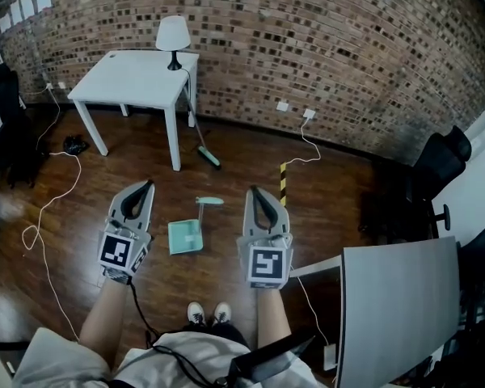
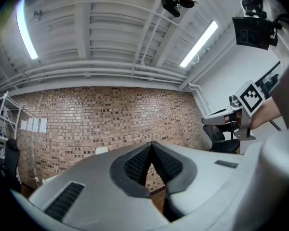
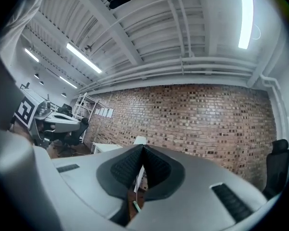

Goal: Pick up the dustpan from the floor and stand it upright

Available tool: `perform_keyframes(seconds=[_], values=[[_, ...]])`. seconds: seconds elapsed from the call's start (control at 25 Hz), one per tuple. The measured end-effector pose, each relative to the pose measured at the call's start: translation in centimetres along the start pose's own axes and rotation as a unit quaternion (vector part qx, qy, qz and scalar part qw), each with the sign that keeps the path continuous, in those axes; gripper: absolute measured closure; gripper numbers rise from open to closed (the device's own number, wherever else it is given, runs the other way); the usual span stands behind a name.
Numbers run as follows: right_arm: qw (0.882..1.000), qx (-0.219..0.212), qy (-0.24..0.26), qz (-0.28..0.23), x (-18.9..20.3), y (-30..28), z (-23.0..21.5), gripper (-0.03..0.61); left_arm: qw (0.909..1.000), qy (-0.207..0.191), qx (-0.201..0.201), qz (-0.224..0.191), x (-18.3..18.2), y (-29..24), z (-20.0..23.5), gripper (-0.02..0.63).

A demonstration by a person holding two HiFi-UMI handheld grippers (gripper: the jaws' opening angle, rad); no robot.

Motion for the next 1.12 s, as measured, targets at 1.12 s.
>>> perform_keyframes(seconds=[1.12], values=[[0.995, -0.046, -0.083, 0.025, 1.1, 43.9, -8.8, 0.581, 0.9993, 0.023, 0.014, 0.026, -10.0, 22.5, -37.9, 0.620]])
Point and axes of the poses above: the fingertips, and each gripper's own axes: y backward along the fingers, z to its left, x out of its underside, the point moved 8 cm from there along y, backward along the fingers, and after that the axes turned 11 degrees about x, right-handed, at the moved point
